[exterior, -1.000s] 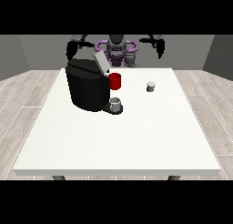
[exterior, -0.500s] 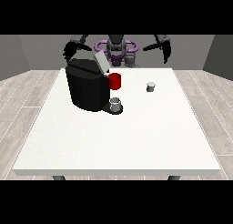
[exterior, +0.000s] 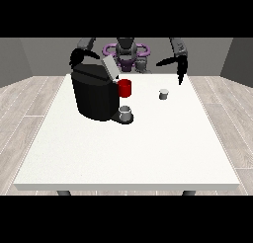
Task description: Insert the coffee pod into the coffee machine and close the lid
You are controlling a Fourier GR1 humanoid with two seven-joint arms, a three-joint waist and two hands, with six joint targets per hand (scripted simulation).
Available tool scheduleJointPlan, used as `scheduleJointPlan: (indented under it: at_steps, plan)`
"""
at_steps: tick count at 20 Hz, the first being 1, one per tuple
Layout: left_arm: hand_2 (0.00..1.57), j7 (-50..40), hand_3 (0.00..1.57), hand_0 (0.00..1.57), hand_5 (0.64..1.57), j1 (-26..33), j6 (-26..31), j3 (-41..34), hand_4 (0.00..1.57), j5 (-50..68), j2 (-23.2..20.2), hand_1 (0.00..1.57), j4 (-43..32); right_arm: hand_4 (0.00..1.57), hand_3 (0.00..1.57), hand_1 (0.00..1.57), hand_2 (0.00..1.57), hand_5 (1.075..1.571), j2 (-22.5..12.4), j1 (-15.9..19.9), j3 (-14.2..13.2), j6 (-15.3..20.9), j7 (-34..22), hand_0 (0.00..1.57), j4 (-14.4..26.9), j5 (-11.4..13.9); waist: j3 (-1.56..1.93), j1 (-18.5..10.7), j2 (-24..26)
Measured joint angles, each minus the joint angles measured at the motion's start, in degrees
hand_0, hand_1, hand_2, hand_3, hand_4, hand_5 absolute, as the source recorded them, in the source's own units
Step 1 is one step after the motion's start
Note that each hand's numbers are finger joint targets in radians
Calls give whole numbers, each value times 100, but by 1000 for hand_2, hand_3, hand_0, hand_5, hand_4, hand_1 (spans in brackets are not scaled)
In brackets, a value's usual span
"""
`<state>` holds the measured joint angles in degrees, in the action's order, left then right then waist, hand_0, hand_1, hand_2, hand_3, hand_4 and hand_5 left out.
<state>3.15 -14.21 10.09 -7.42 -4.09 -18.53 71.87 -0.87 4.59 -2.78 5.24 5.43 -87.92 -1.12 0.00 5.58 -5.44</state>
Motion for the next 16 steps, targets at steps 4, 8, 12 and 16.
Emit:
scheduleJointPlan:
  at_steps: [4,8,12,16]
  plan:
    - [0,112,0,0,1571,-320,-14,-113,0,-141,-114,0,-599,358,0,0,0,1571,-35,215,-76,-8,74,0,176,-43,-1,24,-227]
    - [0,180,0,0,1571,-527,-130,-11,0,-443,-92,0,-1073,392,0,0,0,1571,4,364,114,249,-112,0,272,54,-1,17,-267]
    - [198,287,0,0,1571,-750,-137,89,0,-730,-187,0,-1439,428,0,0,0,1571,-51,512,49,285,-133,0,500,97,-1,16,-373]
    - [529,356,222,223,1571,-924,-182,169,0,-1018,-207,223,-1851,424,0,0,0,1571,-85,538,62,307,-188,0,662,171,-1,35,-291]
